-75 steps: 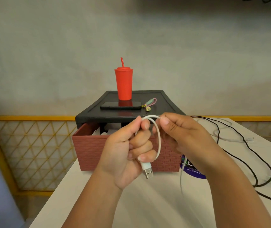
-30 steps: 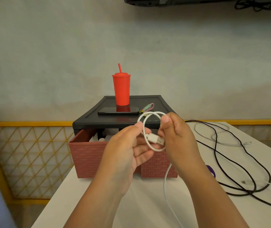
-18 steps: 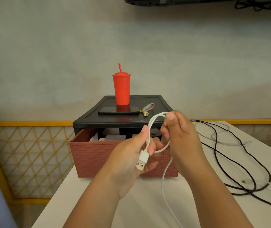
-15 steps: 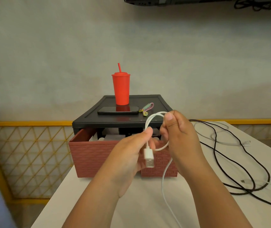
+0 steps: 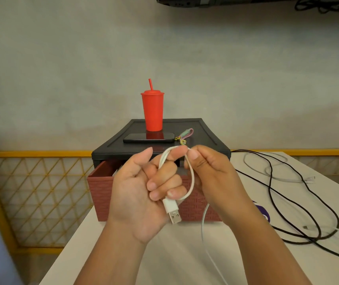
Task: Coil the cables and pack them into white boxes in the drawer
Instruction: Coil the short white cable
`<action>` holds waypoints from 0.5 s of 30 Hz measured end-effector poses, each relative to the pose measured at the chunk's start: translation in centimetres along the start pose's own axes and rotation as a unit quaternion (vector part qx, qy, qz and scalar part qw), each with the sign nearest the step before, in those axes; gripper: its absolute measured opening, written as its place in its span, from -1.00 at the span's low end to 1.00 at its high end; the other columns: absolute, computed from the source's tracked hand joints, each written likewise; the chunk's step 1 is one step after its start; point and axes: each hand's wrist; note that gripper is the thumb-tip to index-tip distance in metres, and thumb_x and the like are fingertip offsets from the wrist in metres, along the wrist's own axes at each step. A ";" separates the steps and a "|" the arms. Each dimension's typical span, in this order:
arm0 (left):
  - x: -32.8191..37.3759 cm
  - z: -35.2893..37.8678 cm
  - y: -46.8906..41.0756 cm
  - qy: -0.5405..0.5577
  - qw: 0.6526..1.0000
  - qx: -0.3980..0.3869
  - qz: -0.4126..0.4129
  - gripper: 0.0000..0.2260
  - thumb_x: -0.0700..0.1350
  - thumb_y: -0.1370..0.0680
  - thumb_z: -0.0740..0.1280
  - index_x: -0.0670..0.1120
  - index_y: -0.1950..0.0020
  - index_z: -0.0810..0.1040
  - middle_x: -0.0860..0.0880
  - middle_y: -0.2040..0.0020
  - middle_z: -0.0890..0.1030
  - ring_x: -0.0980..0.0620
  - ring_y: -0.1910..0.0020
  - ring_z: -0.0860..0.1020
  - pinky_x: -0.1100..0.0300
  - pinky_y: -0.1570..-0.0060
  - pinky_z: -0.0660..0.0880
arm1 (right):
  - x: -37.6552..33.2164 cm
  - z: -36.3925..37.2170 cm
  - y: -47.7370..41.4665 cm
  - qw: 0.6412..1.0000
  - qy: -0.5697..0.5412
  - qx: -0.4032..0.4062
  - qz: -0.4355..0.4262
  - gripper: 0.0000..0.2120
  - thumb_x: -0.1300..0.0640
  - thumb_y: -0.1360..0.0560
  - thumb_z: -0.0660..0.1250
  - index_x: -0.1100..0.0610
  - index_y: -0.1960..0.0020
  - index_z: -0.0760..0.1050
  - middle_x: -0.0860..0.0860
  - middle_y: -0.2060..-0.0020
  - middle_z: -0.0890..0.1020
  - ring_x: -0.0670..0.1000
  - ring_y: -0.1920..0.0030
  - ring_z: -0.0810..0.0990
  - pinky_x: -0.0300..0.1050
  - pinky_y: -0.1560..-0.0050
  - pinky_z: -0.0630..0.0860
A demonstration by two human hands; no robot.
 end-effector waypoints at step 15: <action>0.2 -1.4 0.0 -0.418 0.829 0.232 0.290 -0.67 -0.23 -0.60 0.12 0.15 -0.14 0.54 -0.02 0.11 0.67 0.15 -0.01 0.60 0.29 0.04 0.47 | -2.1 -0.4 1.1 0.938 0.181 -0.288 0.069 -0.69 0.07 -0.57 0.21 0.15 0.33 0.39 -0.04 0.45 0.33 -0.09 0.43 0.27 -0.16 0.34 0.23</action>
Point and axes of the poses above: each hand's wrist, its own y-axis away from the middle knuckle, its own z-axis out of the palm, x = y × z
